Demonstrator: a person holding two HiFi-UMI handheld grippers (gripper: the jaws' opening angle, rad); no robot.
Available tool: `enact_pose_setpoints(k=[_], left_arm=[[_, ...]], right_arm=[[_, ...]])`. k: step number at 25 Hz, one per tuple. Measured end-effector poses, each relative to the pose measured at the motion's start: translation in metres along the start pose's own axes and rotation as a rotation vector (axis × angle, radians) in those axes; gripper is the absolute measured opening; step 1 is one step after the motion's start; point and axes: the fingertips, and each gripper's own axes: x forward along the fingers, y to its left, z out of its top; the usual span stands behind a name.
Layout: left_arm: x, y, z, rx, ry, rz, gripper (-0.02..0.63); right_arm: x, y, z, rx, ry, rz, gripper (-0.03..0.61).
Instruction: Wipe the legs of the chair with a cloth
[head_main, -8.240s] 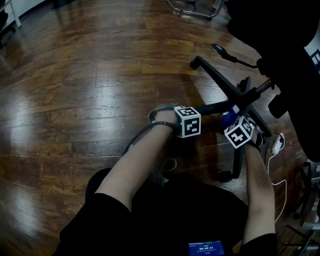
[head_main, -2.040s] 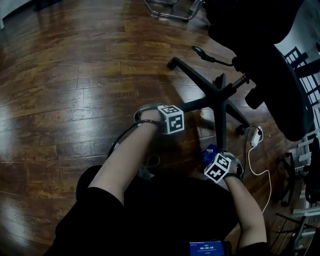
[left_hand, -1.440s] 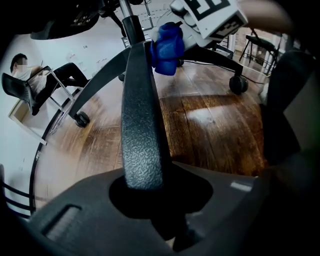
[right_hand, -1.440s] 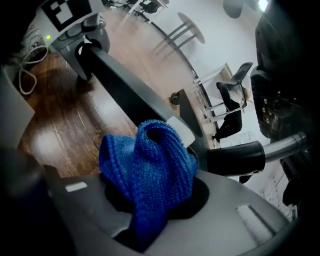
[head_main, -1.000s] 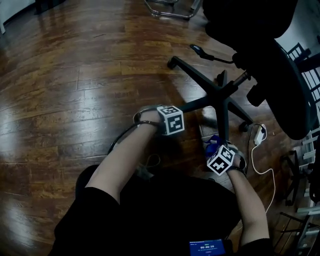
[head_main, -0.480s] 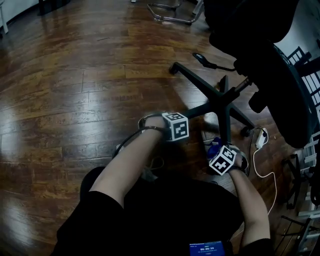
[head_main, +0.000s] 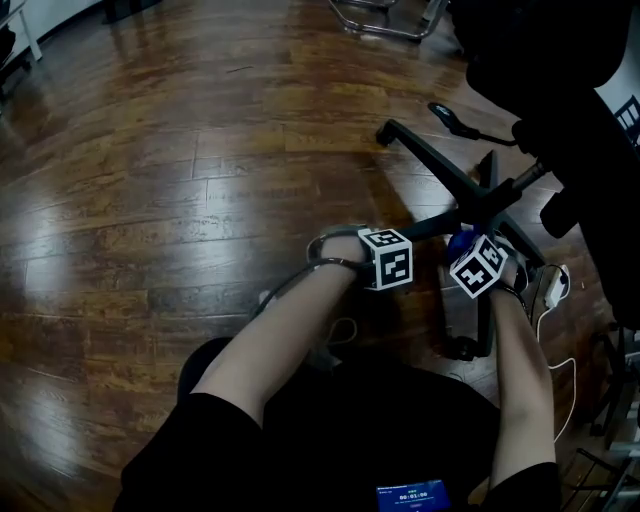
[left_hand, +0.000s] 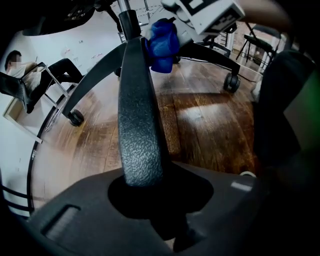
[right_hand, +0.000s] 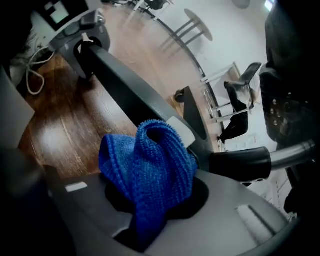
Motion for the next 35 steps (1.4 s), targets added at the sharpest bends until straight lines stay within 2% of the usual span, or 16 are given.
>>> enact_pose_setpoints(k=[3,8,11,16,21,26,30,35], left_arm=[[0.001,0.001,0.001,0.006,0.000,0.004,0.083],[0.002,0.002,-0.003,0.003,0.002,0.007,0.083],[0.002,0.003,-0.004,0.000,0.003,0.014,0.083],[0.003,0.002,-0.003,-0.010,-0.001,0.017,0.083],[0.003,0.002,-0.002,-0.005,0.015,0.011,0.083],[0.002,0.001,0.000,0.000,0.022,-0.001,0.083],[0.001,-0.003,0.003,0.008,0.020,-0.016,0.083],[0.001,0.000,0.001,0.014,0.026,-0.020,0.083]], right_arm=[[-0.010,0.021,-0.017,0.004,-0.006,-0.005,0.081],[-0.042,0.102,-0.063,-0.047,0.035,0.136,0.081],[-0.058,0.143,-0.088,-0.066,0.037,0.184,0.081],[-0.067,0.167,-0.107,-0.085,0.100,0.251,0.081],[-0.053,0.142,-0.095,-0.025,0.108,0.226,0.080],[-0.019,0.062,-0.045,0.004,0.073,0.119,0.080],[0.001,-0.003,-0.011,0.070,0.018,0.002,0.081],[-0.002,0.002,-0.008,0.031,0.014,-0.050,0.081]])
